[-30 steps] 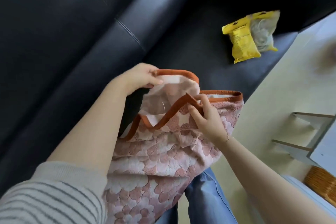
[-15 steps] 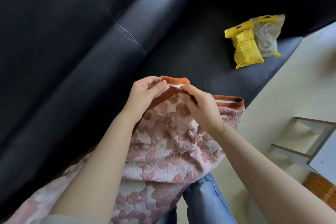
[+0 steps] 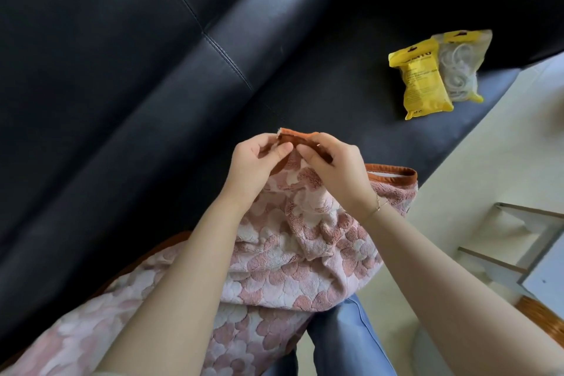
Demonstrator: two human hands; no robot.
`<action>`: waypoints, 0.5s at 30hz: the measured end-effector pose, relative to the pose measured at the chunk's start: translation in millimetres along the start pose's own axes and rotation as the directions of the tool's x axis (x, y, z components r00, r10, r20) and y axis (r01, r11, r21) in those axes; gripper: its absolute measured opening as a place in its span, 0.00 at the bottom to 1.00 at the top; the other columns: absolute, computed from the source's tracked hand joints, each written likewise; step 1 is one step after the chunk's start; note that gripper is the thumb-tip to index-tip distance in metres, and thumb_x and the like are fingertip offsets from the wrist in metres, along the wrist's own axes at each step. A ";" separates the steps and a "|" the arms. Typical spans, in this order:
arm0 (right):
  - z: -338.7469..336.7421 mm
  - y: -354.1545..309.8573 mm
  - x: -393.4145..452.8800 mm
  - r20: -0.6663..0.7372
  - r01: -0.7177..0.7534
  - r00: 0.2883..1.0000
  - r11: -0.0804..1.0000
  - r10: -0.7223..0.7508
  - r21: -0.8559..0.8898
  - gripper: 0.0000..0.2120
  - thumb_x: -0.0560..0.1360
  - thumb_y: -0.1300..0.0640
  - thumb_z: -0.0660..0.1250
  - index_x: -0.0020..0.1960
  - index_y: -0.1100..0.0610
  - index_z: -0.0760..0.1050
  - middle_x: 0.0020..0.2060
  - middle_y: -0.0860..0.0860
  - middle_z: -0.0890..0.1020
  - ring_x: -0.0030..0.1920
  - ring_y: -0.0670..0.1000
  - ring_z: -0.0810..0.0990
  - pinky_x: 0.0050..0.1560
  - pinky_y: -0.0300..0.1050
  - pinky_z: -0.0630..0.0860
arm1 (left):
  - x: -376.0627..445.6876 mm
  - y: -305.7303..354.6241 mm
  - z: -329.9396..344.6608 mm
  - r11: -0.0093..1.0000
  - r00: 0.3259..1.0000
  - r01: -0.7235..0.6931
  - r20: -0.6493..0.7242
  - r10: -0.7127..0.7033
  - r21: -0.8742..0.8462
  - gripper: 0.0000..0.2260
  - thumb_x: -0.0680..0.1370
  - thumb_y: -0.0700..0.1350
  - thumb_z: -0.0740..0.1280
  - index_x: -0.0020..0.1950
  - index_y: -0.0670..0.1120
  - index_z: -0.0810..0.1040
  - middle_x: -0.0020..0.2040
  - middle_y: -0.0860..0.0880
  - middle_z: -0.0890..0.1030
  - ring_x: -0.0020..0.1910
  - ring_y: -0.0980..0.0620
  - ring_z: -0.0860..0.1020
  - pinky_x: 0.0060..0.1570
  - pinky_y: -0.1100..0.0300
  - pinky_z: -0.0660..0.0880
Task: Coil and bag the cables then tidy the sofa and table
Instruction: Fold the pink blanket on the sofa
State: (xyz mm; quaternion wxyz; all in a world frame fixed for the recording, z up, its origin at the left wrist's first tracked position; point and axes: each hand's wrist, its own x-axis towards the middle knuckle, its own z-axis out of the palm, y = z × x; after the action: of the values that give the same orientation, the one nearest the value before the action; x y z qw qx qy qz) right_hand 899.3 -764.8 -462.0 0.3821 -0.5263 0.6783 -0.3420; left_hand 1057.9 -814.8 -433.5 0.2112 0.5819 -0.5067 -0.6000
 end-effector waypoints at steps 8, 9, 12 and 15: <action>-32.0 49.5 0.9 0.330 -0.107 0.900 0.880 0.283 -0.463 0.10 0.74 0.46 0.65 0.36 0.47 0.70 0.29 0.46 0.76 0.32 0.49 0.76 0.33 0.43 0.70 | 27.2 0.7 2.6 0.981 0.873 0.101 -0.458 -0.167 -0.165 0.10 0.84 0.47 0.56 0.59 0.46 0.74 0.53 0.49 0.79 0.55 0.50 0.79 0.52 0.62 0.75; -34.8 60.5 -1.5 0.359 -0.099 0.874 0.844 0.327 -0.526 0.07 0.74 0.44 0.64 0.40 0.45 0.73 0.32 0.46 0.79 0.34 0.49 0.78 0.34 0.44 0.73 | 32.1 3.5 -1.7 0.946 0.825 0.123 -0.499 -0.265 -0.298 0.12 0.85 0.47 0.55 0.62 0.45 0.74 0.55 0.46 0.79 0.56 0.48 0.79 0.53 0.59 0.76; -41.9 92.1 -13.9 0.272 -0.110 0.879 0.723 0.391 -0.682 0.17 0.76 0.39 0.61 0.47 0.52 0.80 0.37 0.47 0.81 0.38 0.51 0.79 0.38 0.46 0.77 | 47.5 18.2 -21.3 0.775 0.761 0.076 -0.465 -0.452 -0.628 0.16 0.85 0.47 0.55 0.67 0.42 0.74 0.59 0.42 0.80 0.56 0.45 0.80 0.56 0.52 0.78; -53.8 107.9 -25.5 0.118 -0.247 0.891 0.684 0.439 -0.686 0.14 0.76 0.43 0.62 0.54 0.50 0.80 0.38 0.44 0.79 0.38 0.51 0.77 0.39 0.43 0.76 | 51.3 38.0 -27.9 0.740 0.824 0.007 -0.415 -0.385 -0.672 0.12 0.83 0.49 0.59 0.60 0.45 0.77 0.54 0.43 0.82 0.54 0.44 0.82 0.53 0.49 0.79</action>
State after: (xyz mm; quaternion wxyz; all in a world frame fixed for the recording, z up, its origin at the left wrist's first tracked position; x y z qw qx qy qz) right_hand 807.1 -713.6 -526.0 0.3209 -0.5299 0.7817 0.0715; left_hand 1058.6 -883.2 -420.6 0.4616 0.6669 -0.1236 -0.5718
